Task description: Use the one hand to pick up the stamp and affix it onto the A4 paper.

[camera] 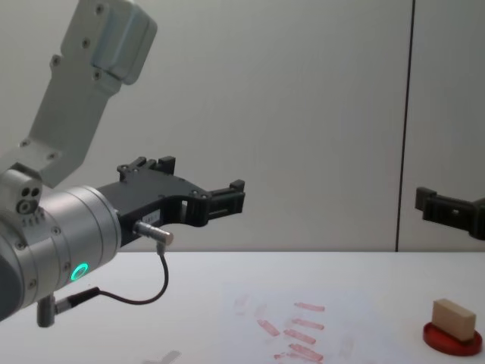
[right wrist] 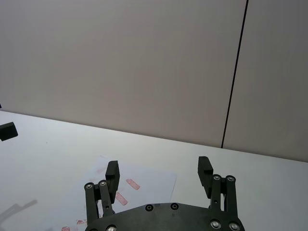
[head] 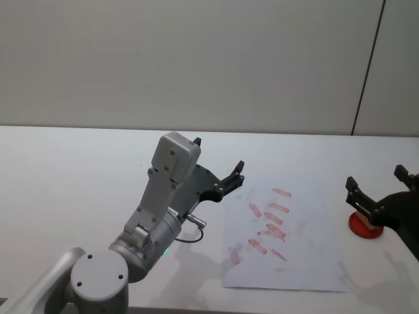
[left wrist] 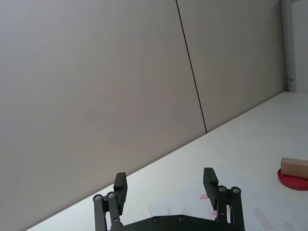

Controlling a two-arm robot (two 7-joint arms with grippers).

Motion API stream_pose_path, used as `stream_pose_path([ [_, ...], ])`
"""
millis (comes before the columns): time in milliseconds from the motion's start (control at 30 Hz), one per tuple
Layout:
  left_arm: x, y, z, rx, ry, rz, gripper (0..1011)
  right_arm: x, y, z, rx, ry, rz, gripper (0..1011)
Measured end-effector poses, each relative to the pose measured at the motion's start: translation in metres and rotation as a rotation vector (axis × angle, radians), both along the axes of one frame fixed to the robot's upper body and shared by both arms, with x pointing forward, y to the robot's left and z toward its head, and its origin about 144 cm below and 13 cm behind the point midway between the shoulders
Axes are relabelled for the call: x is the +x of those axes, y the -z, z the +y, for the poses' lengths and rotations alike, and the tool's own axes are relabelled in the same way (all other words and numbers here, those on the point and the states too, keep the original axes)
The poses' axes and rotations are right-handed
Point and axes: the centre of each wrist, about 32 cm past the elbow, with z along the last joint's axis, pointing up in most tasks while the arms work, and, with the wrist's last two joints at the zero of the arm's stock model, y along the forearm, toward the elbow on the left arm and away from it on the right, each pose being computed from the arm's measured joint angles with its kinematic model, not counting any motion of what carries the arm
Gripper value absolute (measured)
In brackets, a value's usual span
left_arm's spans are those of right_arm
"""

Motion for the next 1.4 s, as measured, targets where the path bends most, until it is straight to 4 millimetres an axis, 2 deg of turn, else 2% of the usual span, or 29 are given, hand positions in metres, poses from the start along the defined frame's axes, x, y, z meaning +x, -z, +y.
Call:
stream_pose_path([
  [1400,0.0,0.0,0.0,0.0,0.0,0.0,1002,0.0,0.0,0.0,0.0,0.0,0.0,1001],
])
